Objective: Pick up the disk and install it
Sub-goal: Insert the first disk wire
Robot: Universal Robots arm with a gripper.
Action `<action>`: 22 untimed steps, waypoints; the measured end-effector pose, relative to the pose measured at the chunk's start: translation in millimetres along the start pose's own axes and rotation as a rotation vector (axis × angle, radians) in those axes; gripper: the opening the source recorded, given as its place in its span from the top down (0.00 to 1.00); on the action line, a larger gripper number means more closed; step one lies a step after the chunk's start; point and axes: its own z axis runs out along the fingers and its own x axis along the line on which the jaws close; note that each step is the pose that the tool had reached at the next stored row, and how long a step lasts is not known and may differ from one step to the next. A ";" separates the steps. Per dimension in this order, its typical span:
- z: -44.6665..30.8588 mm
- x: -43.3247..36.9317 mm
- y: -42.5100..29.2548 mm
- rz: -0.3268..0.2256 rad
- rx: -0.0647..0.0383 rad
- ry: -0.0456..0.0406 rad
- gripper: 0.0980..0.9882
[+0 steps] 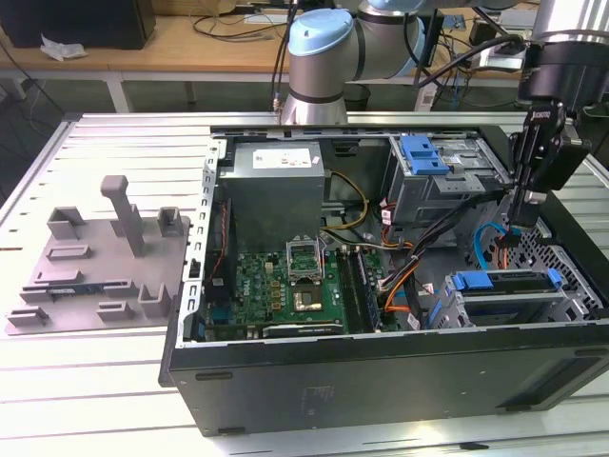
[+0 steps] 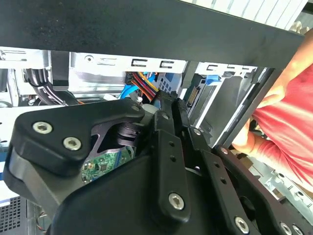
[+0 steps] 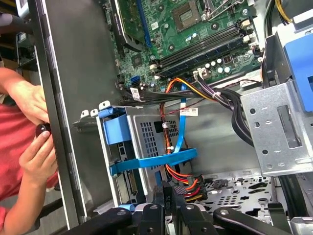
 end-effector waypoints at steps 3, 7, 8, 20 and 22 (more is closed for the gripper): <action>0.0 0.0 0.0 0.000 0.000 0.0003 0.88; 0.0 0.0 -0.1 0.000 -0.001 0.0003 0.93; 0.0 0.0 0.0 0.000 -0.001 0.0003 0.93; 5.0 8.5 2.8 -0.001 -0.003 -0.0284 0.93; 6.7 11.5 2.2 -0.002 -0.004 -0.0409 0.93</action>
